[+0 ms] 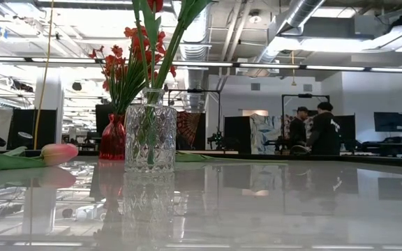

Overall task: Sort flowers into vase by color
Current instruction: Put the pink flower into the purple vase

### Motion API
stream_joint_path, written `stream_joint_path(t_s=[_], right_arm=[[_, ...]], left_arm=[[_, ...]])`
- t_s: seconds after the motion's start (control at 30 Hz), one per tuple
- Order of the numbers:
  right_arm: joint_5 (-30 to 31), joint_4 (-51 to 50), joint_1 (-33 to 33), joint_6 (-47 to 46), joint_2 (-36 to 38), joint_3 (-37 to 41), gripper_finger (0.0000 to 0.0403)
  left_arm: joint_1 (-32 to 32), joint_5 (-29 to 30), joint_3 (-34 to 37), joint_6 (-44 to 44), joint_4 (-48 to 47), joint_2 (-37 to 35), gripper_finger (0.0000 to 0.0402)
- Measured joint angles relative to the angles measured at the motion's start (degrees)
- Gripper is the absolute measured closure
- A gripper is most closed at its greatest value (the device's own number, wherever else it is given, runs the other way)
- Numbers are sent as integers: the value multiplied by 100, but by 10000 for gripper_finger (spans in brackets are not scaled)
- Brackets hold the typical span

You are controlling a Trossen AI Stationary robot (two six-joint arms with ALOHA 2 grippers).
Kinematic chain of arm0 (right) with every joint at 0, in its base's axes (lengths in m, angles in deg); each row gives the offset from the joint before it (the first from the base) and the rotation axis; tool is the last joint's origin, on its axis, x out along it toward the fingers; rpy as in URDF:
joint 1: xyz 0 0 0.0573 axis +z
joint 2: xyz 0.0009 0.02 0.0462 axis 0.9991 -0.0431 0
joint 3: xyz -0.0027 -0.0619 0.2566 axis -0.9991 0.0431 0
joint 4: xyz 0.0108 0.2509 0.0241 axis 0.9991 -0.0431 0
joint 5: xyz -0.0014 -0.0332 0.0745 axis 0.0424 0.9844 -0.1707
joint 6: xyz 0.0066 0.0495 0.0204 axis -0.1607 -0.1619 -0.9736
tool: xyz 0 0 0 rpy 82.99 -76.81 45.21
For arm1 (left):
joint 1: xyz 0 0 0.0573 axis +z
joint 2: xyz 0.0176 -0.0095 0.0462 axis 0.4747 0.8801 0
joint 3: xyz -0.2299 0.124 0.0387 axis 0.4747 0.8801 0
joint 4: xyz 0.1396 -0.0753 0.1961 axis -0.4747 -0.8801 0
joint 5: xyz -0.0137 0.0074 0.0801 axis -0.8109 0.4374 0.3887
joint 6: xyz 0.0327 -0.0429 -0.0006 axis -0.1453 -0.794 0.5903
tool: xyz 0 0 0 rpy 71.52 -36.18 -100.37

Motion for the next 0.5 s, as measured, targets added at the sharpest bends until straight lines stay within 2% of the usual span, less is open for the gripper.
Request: stream_joint_path(t_s=[0.07,0.17,0.33,0.5], right_arm=[[26,-54,140,-22,-2,0,148],[435,-132,372,-20,-2,0,148],[883,-139,612,24,-4,2,148],[897,-138,630,-61,-4,2,148]], left_arm=[[2,-205,161,-64,50,-323,401],[4,-204,563,-278,197,-924,401],[4,-311,1342,-709,962,-1757,401],[4,-1058,2118,-774,1561,-1990,401]])
